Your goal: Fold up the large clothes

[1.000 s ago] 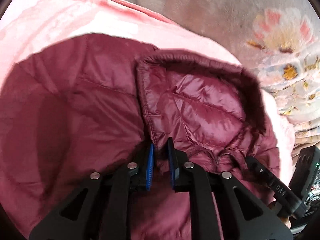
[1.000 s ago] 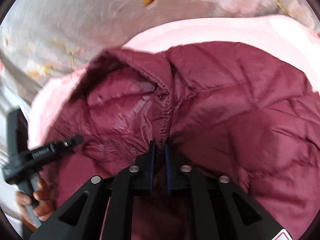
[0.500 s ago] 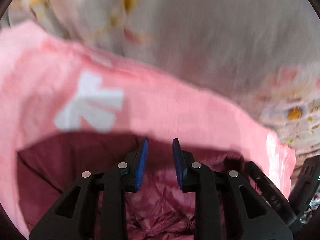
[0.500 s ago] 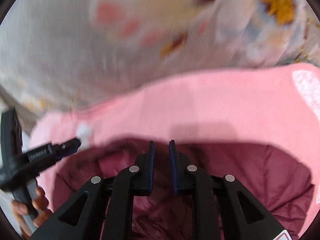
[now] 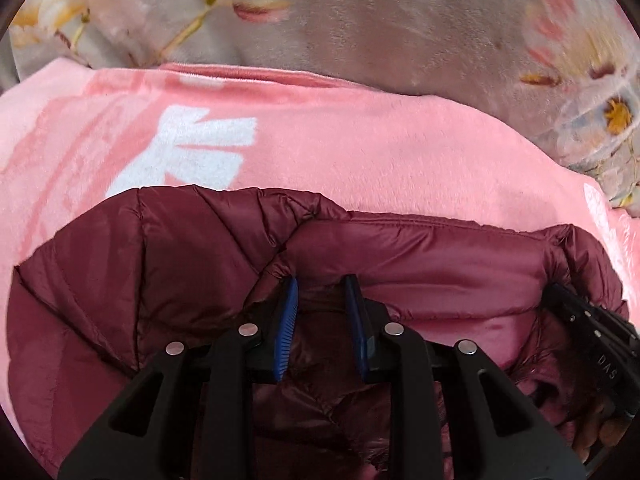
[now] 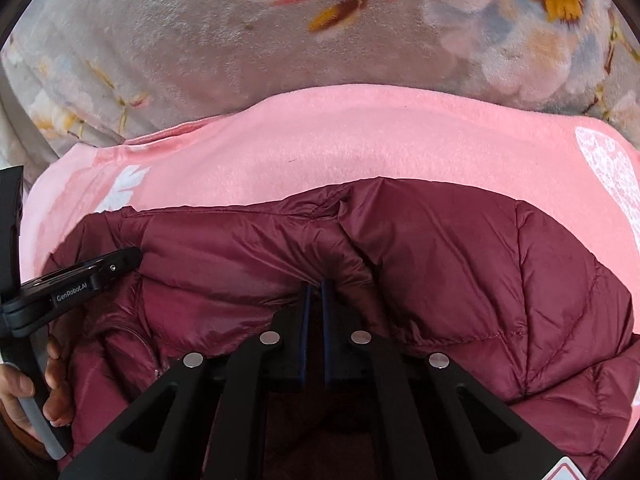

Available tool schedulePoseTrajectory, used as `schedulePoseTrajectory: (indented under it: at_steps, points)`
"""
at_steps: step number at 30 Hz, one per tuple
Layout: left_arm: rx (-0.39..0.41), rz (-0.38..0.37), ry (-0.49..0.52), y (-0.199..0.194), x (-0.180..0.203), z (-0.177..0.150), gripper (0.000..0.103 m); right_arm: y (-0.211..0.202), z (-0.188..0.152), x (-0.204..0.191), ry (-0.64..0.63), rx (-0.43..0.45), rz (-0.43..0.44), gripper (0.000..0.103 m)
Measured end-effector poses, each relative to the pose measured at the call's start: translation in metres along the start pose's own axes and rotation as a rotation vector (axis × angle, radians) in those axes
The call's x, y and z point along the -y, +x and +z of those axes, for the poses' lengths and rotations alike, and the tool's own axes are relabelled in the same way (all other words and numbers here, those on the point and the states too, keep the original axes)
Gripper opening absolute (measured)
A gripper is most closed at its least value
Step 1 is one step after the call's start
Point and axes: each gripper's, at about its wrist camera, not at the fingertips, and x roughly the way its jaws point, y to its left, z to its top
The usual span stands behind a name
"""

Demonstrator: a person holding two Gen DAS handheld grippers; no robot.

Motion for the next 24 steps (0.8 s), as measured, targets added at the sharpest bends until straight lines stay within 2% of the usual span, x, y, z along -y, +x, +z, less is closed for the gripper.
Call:
schedulePoseTrajectory:
  at_steps: [9, 24]
  points:
    - [0.057, 0.072, 0.055, 0.004, 0.017, -0.002, 0.024, 0.001, -0.001, 0.005, 0.018, 0.019, 0.025, 0.0]
    - [0.066, 0.101, 0.081, 0.004, 0.023, 0.001, 0.024, -0.001, -0.002, 0.007, 0.028, 0.024, 0.038, 0.001]
